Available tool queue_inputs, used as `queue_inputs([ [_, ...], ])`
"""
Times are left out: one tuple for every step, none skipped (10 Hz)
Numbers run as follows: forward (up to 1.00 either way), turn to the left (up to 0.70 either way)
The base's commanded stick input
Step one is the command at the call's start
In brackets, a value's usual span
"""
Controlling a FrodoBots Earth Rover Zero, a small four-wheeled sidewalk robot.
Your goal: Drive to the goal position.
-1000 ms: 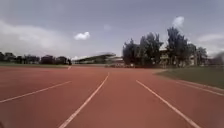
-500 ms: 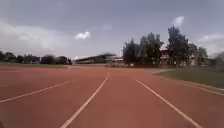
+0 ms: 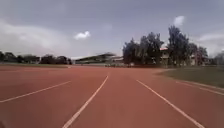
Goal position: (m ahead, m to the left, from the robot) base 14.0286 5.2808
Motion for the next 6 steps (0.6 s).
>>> queue_inputs([
  [0.45, 0.00],
  [0.45, 0.00],
  [0.45, 0.00],
  [0.45, 0.00],
  [0.45, 0.00],
  [0.45, 0.00],
])
